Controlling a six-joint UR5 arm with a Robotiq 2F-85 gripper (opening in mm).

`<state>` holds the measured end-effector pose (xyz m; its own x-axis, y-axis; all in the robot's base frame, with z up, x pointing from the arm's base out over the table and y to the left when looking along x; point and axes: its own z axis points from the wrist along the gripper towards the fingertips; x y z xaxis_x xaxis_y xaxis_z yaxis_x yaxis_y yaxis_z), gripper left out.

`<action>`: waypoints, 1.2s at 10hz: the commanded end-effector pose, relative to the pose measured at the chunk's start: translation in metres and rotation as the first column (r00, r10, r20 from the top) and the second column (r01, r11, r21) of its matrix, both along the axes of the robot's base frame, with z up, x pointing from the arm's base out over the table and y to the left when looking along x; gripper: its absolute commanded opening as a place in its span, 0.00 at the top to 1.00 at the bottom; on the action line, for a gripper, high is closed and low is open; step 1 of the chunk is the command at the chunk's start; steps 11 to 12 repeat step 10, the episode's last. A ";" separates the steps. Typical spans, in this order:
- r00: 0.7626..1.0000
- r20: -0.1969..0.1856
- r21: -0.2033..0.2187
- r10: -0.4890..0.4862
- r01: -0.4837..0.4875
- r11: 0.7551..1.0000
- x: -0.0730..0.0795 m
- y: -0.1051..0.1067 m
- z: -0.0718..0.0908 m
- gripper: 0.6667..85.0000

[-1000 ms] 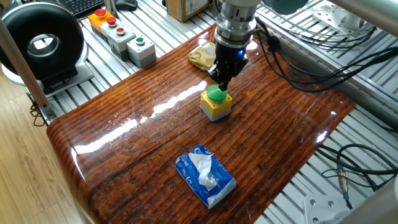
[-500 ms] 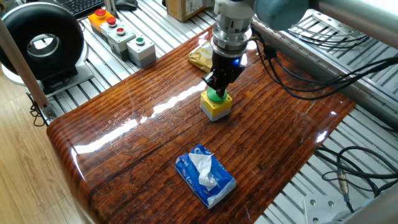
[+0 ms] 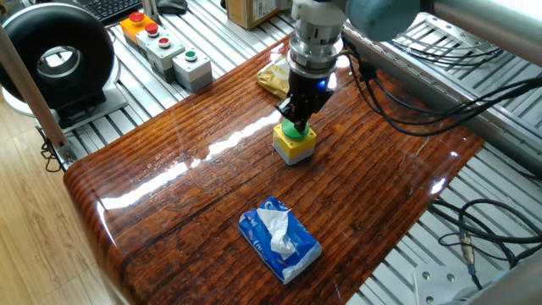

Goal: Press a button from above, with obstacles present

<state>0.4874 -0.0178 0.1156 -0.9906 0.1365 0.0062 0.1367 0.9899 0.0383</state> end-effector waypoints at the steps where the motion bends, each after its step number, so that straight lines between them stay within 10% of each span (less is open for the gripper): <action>1: 1.000 -0.013 -0.015 -0.026 0.026 1.000 -0.003 0.004 0.021 0.99; 12: 0.995 -0.043 -0.033 -0.089 0.088 0.996 -0.017 -0.005 0.024 0.99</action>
